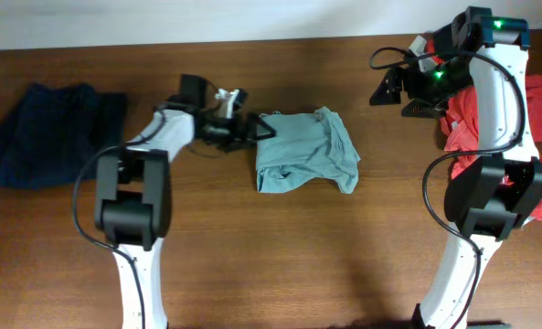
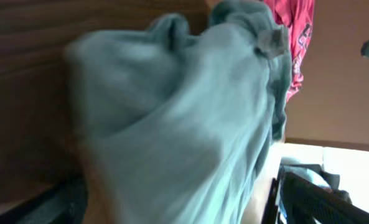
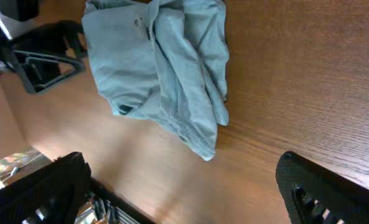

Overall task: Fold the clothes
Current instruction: 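Grasp the left edge of the folded blue shirt with the left gripper, then carry the folded blue shirt left onto the navy garment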

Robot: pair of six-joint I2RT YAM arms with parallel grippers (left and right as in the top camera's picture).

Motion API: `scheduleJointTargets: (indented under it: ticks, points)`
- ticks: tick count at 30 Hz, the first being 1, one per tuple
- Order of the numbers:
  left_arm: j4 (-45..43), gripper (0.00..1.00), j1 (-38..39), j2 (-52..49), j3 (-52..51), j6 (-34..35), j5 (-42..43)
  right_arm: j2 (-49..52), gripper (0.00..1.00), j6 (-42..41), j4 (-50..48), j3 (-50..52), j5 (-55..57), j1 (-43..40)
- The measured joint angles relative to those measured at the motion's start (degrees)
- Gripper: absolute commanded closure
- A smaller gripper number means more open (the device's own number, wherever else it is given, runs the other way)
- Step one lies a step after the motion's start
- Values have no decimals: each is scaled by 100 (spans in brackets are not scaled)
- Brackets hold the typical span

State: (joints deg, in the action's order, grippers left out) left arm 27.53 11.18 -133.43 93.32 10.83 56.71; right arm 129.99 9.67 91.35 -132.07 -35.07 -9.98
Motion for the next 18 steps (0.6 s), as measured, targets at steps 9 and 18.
scheduleJointTargets:
  ticks: [9,18]
  points:
    - [-555,47,1067,0,11,1058,-525,0,1,142,111,0,0,0]
    - [-1296,100,1464,-118,-24,1676,-968,0,1,417,297,0,4,0]
